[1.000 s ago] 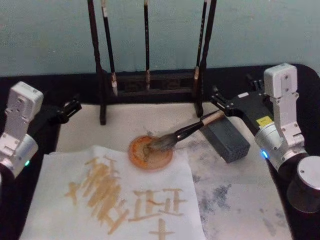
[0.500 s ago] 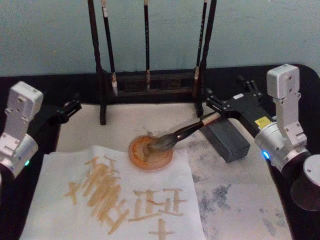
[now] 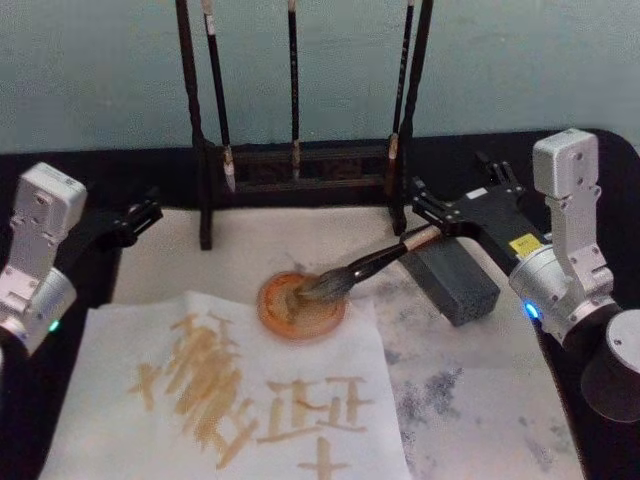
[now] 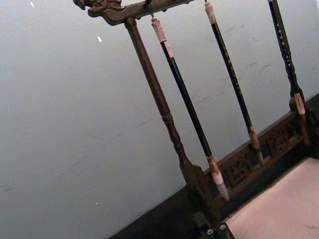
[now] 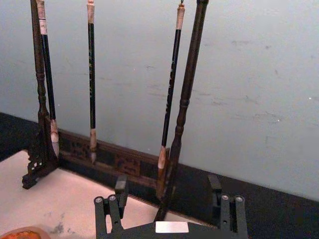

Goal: Pick up the brush from the inkstone, write on the paper, then place the brush back to its original position.

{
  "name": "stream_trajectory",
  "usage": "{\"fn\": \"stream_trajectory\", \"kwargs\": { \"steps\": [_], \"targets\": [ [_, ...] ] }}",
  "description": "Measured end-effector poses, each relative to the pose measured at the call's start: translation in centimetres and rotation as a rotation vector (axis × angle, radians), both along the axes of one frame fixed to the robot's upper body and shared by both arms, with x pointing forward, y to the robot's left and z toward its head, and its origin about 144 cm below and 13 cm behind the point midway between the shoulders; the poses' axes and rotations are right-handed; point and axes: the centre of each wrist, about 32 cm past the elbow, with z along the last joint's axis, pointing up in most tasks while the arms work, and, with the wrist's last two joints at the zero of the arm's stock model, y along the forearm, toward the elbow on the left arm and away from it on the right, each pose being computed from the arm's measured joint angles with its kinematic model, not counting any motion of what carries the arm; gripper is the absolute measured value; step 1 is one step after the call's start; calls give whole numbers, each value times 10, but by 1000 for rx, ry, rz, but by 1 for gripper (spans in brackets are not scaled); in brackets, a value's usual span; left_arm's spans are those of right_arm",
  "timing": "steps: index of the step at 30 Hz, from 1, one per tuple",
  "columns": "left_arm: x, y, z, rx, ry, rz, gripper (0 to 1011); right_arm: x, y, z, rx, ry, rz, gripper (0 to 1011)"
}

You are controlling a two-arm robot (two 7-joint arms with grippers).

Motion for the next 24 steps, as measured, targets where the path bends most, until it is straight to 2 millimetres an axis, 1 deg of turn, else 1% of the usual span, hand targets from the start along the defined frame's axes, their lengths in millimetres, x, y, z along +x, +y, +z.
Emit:
{"fn": "stream_trajectory", "kwargs": {
  "steps": [24],
  "targets": [
    [0,0,0,0,0,0,1002,0,0,0,-3,-2,3,1006]
  ]
}}
